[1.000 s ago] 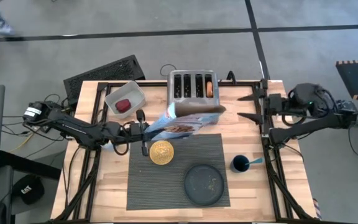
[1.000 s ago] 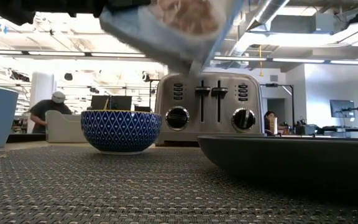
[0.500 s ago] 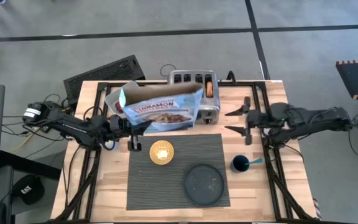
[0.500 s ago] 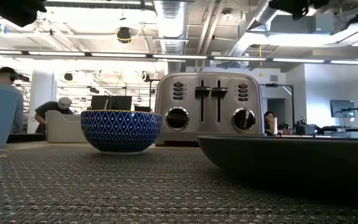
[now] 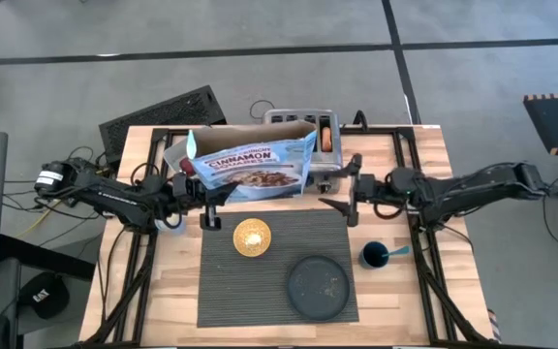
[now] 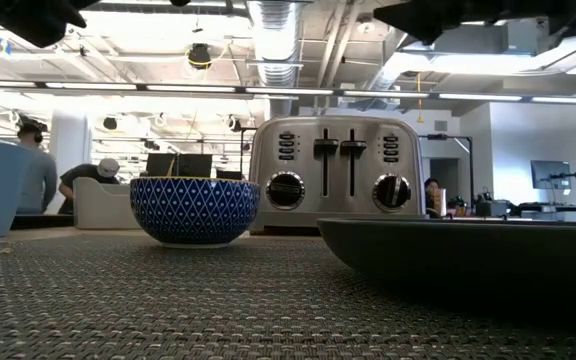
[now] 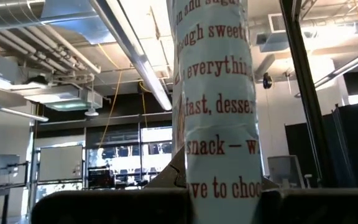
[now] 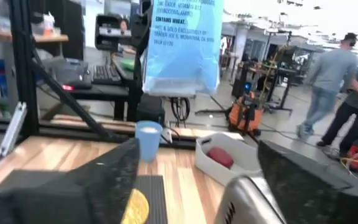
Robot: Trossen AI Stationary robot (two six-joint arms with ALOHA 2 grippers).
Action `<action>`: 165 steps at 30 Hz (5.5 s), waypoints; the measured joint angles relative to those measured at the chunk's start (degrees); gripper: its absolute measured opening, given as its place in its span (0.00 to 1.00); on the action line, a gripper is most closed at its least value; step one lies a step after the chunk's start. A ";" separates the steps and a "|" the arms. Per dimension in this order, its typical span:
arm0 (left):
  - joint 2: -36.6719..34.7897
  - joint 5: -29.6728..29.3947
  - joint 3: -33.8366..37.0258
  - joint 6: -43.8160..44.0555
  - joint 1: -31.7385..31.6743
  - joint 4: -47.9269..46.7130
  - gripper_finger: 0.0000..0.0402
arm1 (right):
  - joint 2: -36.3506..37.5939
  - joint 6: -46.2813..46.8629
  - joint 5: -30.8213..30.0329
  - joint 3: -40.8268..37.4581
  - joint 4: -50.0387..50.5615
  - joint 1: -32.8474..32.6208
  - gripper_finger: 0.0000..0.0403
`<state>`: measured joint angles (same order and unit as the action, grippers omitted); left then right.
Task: Arrange a breakfast setting
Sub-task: Pour the cereal from the blue cereal box into the yellow bowl
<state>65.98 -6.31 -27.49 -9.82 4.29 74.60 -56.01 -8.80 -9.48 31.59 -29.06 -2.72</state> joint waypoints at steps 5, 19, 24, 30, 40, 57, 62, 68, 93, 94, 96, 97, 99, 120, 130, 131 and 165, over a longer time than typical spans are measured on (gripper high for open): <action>0.00 0.82 0.00 -0.01 0.00 1.73 0.00 | -6.38 -1.68 0.86 0.00 -10.76 0.66 0.93; 0.34 2.12 -0.14 -0.43 0.03 3.49 0.00 | -22.29 1.60 8.96 0.02 -40.03 2.10 0.81; 3.60 3.63 -2.44 -0.50 0.04 6.15 0.00 | -29.20 6.00 14.23 1.80 -51.54 4.89 0.81; 8.61 3.23 -6.37 -2.18 0.07 6.37 0.00 | -35.86 6.84 17.56 6.48 -55.40 5.02 0.81; 9.16 2.88 -7.43 -4.11 0.07 6.39 0.00 | -38.07 6.80 19.78 10.49 -60.15 5.07 0.80; 9.16 4.61 -9.33 -5.79 0.04 7.00 0.00 | -38.07 2.27 19.93 20.03 -51.91 4.67 0.72; 9.16 4.79 -9.13 -5.67 0.07 6.96 0.00 | -38.07 1.25 19.96 20.13 -52.89 4.31 0.69; 9.05 4.08 -9.05 -4.65 0.07 6.29 0.00 | -38.06 0.97 19.95 20.13 -51.90 4.37 0.47; -5.81 -4.44 -8.98 2.52 0.31 -27.98 0.46 | -12.82 -2.46 17.72 14.73 -8.62 7.77 0.42; -7.35 -4.46 -8.98 3.15 0.43 -31.96 0.46 | -11.17 -2.44 17.51 14.73 -5.54 7.85 0.42; -10.58 -5.14 -8.98 4.75 0.77 -39.02 0.47 | -8.13 -2.44 17.27 14.73 -0.15 8.22 0.42; -12.13 -5.87 -8.98 5.62 0.96 -42.32 0.47 | -6.67 -2.41 17.21 14.73 2.55 8.46 0.42; -15.01 -7.05 -8.98 7.17 1.21 -49.14 0.47 | -3.52 -2.39 16.93 14.73 8.20 8.96 0.42; -25.14 -15.53 -8.98 22.62 1.79 -86.28 0.47 | 9.27 1.91 13.86 14.78 44.52 9.58 0.42; -27.09 -15.34 -9.31 23.29 1.79 -87.47 0.47 | 9.24 1.88 13.86 14.80 51.75 5.97 0.42; -27.68 -15.35 -9.90 23.68 1.79 -88.51 0.47 | 9.14 1.88 13.86 14.80 52.30 5.54 0.42; -31.87 -16.83 -16.87 23.63 1.73 -100.86 0.47 | -20.15 1.93 9.27 51.51 86.23 -1.81 0.42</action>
<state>34.11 -23.14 -44.36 13.81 6.02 -26.26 -76.16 -6.87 -0.21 83.11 57.17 -4.54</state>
